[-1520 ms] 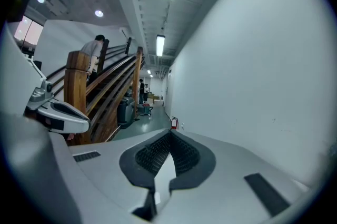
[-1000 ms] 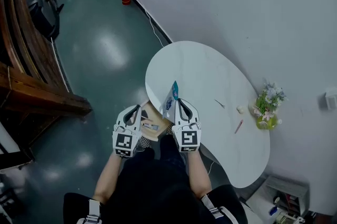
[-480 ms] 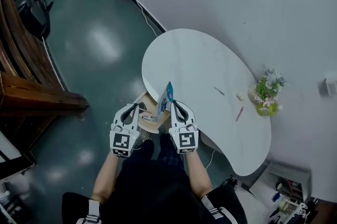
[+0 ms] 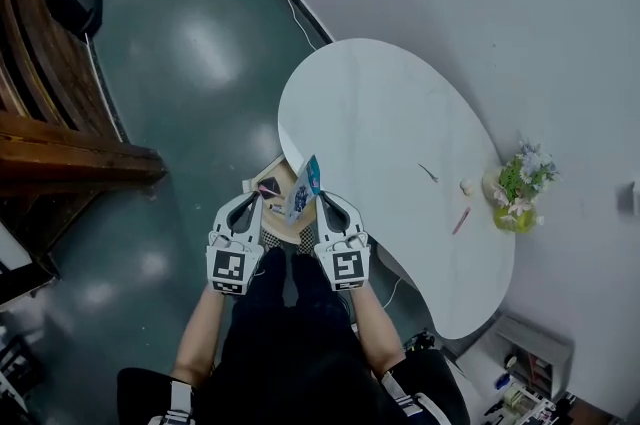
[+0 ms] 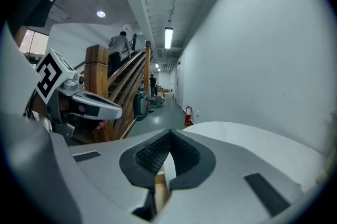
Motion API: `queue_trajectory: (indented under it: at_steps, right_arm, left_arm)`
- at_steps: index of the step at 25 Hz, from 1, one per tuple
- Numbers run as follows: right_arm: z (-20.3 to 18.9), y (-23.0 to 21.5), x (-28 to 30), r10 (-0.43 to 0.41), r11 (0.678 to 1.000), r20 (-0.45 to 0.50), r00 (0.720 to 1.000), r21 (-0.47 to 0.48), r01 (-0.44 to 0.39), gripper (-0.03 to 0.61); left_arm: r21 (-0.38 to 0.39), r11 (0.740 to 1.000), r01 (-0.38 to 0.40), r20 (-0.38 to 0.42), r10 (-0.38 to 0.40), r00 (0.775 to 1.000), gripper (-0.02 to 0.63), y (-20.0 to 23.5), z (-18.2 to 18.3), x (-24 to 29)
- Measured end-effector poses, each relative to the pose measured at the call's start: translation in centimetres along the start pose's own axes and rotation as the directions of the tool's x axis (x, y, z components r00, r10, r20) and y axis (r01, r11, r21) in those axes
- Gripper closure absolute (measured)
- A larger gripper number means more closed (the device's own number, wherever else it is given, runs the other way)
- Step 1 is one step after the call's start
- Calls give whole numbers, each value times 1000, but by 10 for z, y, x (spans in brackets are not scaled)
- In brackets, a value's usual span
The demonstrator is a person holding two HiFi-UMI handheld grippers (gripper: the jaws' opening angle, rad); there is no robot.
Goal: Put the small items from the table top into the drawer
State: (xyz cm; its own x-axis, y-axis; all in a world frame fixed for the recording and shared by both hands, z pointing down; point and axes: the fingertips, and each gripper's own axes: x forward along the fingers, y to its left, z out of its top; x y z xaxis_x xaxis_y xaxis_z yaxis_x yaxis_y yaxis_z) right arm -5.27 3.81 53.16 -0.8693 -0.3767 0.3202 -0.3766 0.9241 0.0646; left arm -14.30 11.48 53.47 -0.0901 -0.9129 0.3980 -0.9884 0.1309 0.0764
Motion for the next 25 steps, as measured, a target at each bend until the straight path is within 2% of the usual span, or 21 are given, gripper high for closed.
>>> queue_trajectory:
  at_steps: [7,14,25]
  right_arm:
    - [-47,25,22,112,994,-110,988,4,-112,549]
    - [-87,48,41,203,978,-156,967,-14,-207,549]
    - [-134,65,58,235,970,-221,947,-3,-241,549]
  left_arm:
    - [-51,995,-89,-36,87,996,594,11,-36,-1]
    - [-99,982,-161,-68,155,986,594,18,-74,-10]
    - [-152,965,-213,-117,196,974,594,25,-120,-22]
